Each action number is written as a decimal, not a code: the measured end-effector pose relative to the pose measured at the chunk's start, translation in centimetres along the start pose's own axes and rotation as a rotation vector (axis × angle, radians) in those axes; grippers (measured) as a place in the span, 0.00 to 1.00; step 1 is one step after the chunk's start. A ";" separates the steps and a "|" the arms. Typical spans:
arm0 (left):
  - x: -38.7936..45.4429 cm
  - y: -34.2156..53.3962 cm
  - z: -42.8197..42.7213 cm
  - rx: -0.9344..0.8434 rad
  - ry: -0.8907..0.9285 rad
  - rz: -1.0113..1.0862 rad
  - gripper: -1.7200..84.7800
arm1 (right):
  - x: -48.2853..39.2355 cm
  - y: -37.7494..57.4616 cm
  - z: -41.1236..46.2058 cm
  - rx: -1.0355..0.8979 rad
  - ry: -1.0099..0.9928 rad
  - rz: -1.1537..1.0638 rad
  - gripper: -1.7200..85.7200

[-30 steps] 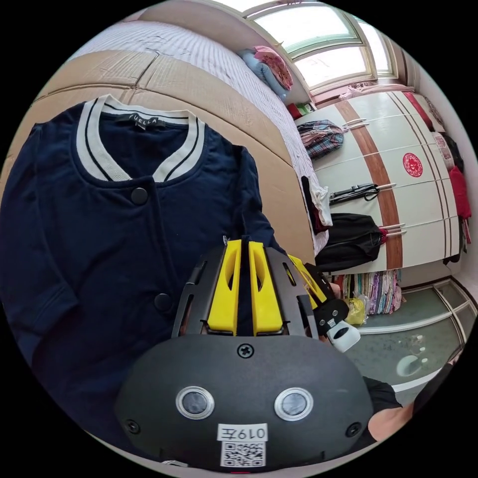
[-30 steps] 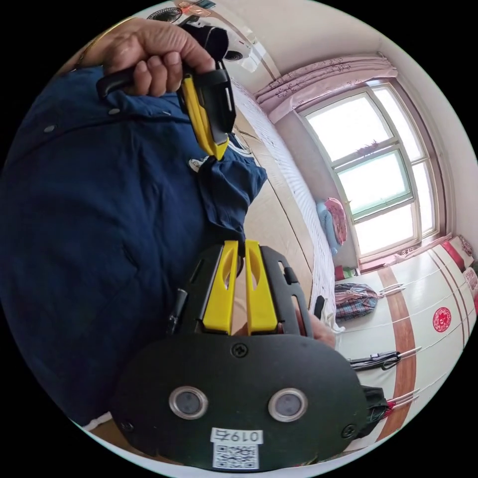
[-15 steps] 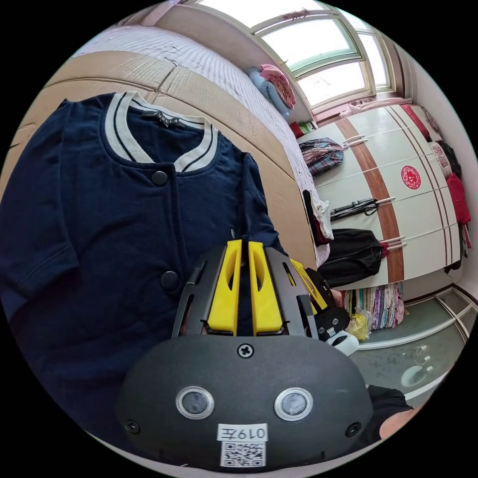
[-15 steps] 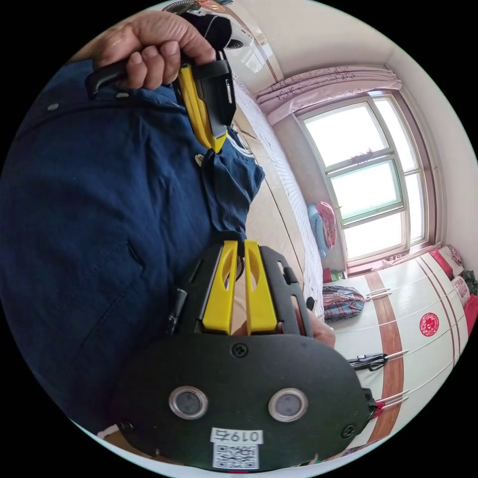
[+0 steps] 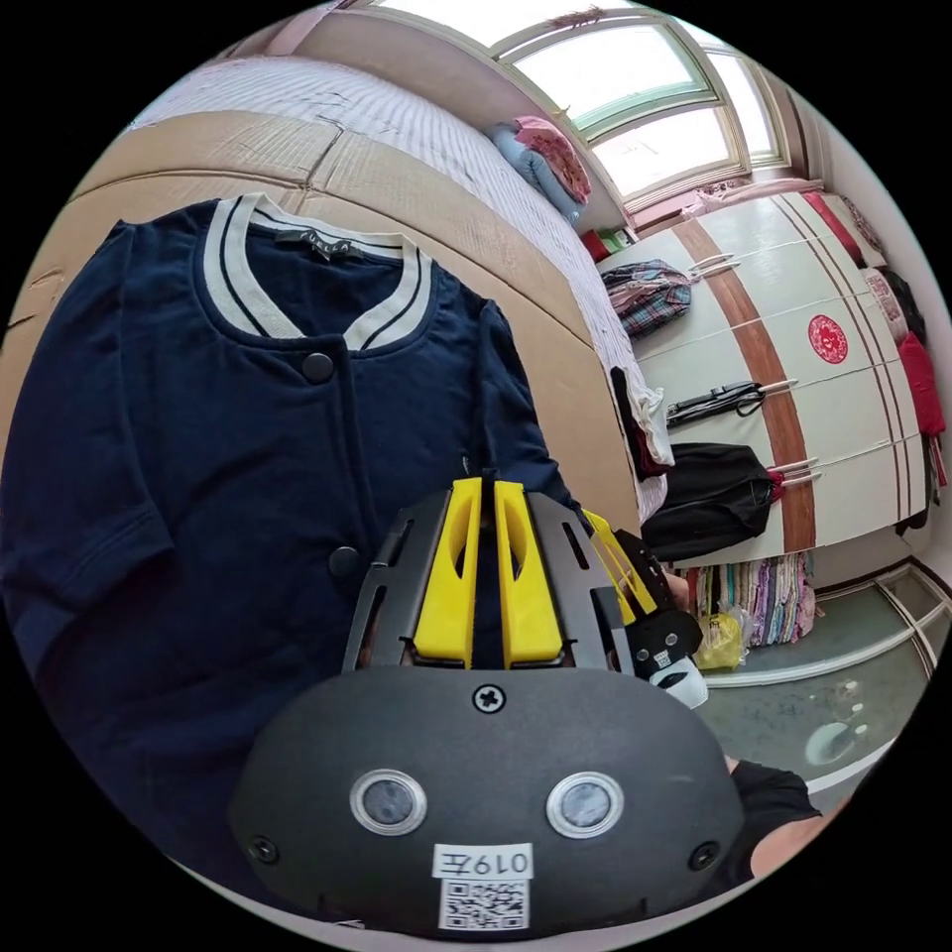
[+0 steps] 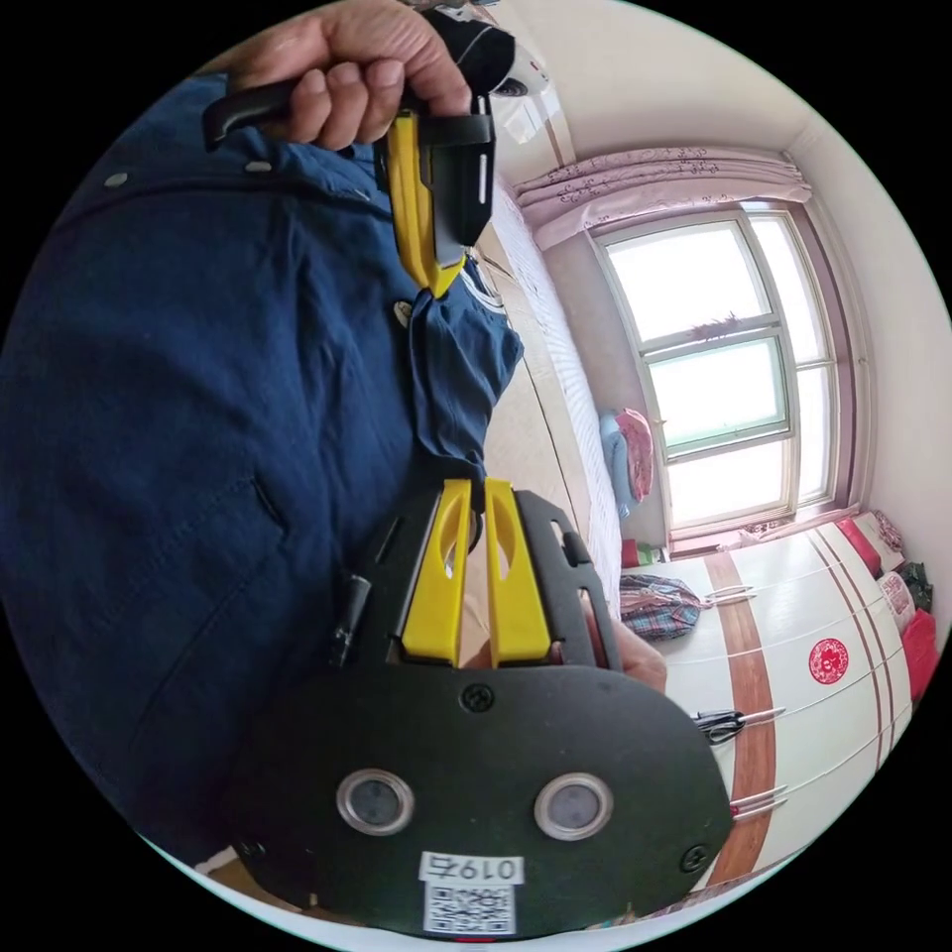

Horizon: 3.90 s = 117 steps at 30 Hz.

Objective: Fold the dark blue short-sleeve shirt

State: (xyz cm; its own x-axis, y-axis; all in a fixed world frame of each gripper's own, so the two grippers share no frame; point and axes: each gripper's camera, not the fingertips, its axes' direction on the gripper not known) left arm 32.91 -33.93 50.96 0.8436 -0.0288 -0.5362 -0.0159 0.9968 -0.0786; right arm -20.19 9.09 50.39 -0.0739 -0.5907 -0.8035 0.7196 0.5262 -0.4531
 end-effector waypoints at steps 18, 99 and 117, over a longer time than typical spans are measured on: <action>-1.2 -3.3 -0.8 -0.034 0.074 0.064 0.03 | -1.9 3.5 1.5 0.039 0.056 -0.015 0.08; 5.9 -32.6 18.4 -0.365 -0.015 0.199 0.03 | -8.6 4.7 -0.4 0.053 0.245 -0.380 0.03; 17.1 2.1 11.3 -0.198 -0.277 1.018 0.09 | 0.8 2.8 -4.6 0.041 0.010 0.144 0.01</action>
State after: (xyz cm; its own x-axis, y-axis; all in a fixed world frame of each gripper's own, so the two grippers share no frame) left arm 53.37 -31.48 51.14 0.4769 0.8512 -0.2190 -0.8456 0.5123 0.1497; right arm -21.43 12.92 46.74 0.0254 -0.5051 -0.8627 0.7512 0.5791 -0.3169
